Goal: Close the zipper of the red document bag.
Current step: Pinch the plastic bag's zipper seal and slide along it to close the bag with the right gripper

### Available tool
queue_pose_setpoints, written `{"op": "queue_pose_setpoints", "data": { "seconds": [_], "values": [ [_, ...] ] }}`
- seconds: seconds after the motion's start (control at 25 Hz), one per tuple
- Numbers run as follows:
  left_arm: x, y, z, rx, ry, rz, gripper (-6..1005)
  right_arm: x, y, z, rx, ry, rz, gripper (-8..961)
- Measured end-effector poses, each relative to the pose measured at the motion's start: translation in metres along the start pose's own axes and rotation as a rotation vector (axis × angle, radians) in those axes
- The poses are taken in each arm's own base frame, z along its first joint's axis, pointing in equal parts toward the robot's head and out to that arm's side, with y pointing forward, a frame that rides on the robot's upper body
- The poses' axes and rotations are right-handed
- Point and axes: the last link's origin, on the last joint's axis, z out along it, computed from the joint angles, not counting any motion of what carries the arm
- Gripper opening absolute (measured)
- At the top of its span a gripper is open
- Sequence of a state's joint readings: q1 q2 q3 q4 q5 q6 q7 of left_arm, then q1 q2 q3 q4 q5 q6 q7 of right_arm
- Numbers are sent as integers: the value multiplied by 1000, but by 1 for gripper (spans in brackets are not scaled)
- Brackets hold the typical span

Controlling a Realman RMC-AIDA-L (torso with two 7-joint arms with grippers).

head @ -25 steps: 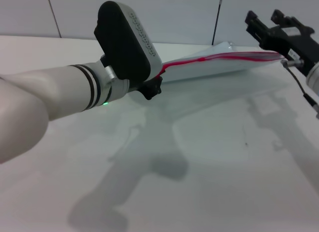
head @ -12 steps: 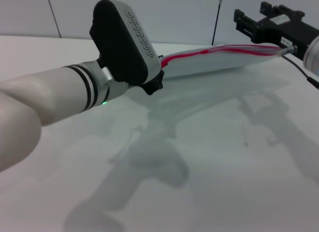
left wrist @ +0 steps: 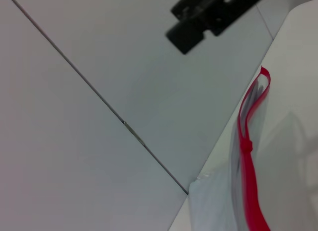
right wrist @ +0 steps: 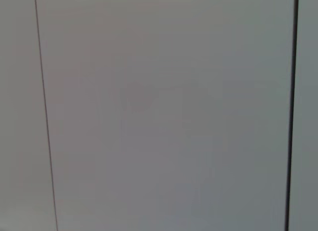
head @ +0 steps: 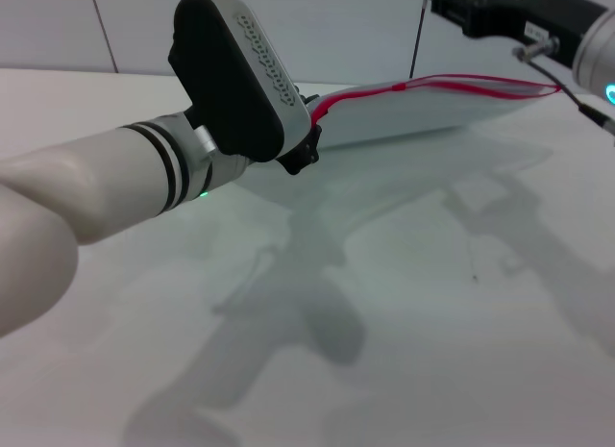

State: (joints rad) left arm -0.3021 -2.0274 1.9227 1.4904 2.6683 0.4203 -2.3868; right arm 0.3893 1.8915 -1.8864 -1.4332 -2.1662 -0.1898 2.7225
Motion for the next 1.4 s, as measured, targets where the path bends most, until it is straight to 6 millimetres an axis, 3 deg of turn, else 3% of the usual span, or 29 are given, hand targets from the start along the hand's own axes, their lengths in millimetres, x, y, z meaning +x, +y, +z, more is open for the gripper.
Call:
{"op": "queue_pose_setpoints", "data": {
  "seconds": [0.2, 0.52, 0.88, 1.4],
  "values": [
    [-1, 1, 0, -2, -2, -2, 55, -9, -1, 5, 29, -39, 18, 612],
    [0, 3, 2, -9, 0, 1, 55, -10, -25, 12, 35, 70, -20, 596],
    [-1, 5, 4, -17, -5, 4, 55, -21, -34, -1, -200, 71, -79, 594],
    [6, 1, 2, -8, 14, 10, 55, 2, -16, 7, -284, 164, -480, 592]
  ]
}}
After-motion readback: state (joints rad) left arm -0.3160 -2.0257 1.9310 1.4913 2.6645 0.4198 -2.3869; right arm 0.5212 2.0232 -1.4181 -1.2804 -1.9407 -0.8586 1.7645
